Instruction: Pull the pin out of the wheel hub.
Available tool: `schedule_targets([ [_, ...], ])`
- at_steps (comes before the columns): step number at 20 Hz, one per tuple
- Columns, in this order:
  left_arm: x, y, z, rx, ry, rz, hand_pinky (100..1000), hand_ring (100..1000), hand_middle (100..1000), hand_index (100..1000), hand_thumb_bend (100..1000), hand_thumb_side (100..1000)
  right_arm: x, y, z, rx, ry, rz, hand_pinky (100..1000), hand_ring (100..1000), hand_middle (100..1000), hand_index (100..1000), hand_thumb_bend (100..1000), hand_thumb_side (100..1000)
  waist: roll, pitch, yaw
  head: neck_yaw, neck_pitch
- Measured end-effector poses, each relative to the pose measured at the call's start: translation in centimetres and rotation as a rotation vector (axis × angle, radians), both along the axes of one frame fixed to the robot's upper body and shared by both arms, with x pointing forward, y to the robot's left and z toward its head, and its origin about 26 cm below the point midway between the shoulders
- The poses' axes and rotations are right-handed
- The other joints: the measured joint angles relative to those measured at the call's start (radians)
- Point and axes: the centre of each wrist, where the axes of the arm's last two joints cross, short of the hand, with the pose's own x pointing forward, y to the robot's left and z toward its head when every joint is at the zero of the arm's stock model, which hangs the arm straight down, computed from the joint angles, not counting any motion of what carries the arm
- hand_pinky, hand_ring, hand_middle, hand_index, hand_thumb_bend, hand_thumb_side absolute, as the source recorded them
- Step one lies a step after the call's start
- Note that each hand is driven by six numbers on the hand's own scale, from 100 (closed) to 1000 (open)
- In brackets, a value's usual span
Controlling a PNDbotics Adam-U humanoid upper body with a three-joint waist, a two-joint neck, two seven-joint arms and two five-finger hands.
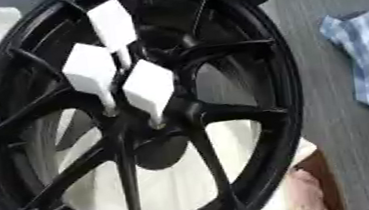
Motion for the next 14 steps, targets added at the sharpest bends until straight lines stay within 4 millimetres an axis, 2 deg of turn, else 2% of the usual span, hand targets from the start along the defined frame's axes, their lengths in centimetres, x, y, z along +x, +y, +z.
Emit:
schedule_targets([
  [9,-0.01,-0.06,-0.06,-0.002,0.006,-0.002,665,785,613,723,117,797,-0.59,-0.1,-0.63,0.098,0.028,-0.14,997,949,890,884,100,205,-0.008,-0.008,-0.005,0.007,-0.008],
  [11,-0.02,-0.09,-0.09,-0.004,0.007,-0.002,665,785,613,724,120,798,-0.59,-0.1,-0.63,0.108,0.027,-0.144,1000,977,907,928,100,205,-0.008,-0.008,-0.005,0.007,-0.008],
  [12,-0.02,-0.09,-0.1,-0.004,0.007,-0.002,665,785,613,724,119,799,-0.59,-0.1,-0.63,0.113,0.028,-0.144,1000,989,917,953,100,349,-0.009,-0.008,-0.005,0.007,-0.008],
  [14,-0.03,-0.09,-0.1,-0.003,0.009,-0.003,665,785,613,723,119,799,-0.59,-0.1,-0.63,0.124,0.032,-0.137,1000,1000,939,979,100,519,-0.013,-0.008,-0.005,0.007,-0.008],
])
